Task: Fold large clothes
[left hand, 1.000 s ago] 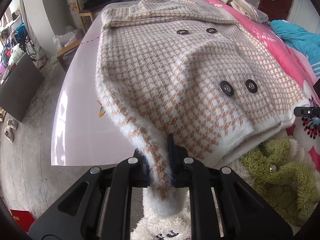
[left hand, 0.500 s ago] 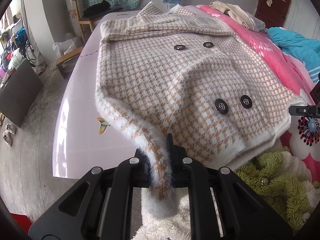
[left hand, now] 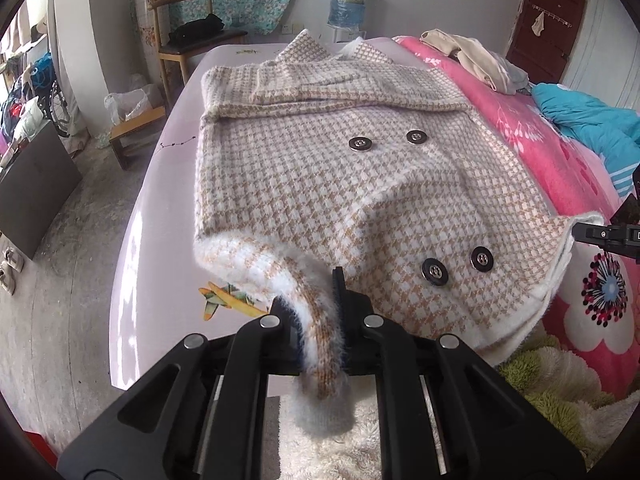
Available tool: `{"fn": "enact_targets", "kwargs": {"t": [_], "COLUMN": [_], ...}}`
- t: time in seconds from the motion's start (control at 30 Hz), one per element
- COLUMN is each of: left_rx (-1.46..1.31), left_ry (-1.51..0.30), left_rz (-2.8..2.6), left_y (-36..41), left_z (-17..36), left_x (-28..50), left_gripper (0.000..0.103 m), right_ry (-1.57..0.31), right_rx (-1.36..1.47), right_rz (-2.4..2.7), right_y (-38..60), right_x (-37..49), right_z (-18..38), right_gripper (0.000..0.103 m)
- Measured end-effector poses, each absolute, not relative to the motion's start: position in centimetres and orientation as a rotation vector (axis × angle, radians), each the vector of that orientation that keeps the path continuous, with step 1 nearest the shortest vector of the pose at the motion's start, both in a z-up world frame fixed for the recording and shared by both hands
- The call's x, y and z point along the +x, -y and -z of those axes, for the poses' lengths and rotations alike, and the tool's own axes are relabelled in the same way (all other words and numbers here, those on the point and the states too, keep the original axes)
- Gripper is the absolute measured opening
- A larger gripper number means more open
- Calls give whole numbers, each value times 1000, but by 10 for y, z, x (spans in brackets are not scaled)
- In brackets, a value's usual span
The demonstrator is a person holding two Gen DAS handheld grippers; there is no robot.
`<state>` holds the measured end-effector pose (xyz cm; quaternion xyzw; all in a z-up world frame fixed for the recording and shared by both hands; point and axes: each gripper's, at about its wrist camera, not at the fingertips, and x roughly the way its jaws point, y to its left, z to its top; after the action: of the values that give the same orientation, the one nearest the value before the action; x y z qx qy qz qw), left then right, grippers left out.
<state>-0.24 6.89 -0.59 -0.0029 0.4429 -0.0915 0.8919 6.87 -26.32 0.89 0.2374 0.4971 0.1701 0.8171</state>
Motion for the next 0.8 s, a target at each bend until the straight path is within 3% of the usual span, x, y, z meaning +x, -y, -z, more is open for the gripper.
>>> {"fn": "enact_targets", "kwargs": {"t": [0.6, 0.8], "left_rx": [-179, -146], "left_ry": [-952, -994], "left_rz": [230, 253], "left_y": [-90, -78], "left_z": [-15, -5], "left_x": [87, 106], "left_gripper": [10, 10], "right_ry": [-914, -997], "right_rx": [531, 530], "right_rz": [-322, -299], "right_y": [292, 301], "right_x": [164, 178], "right_z": [-57, -49], "right_gripper": [6, 8]}}
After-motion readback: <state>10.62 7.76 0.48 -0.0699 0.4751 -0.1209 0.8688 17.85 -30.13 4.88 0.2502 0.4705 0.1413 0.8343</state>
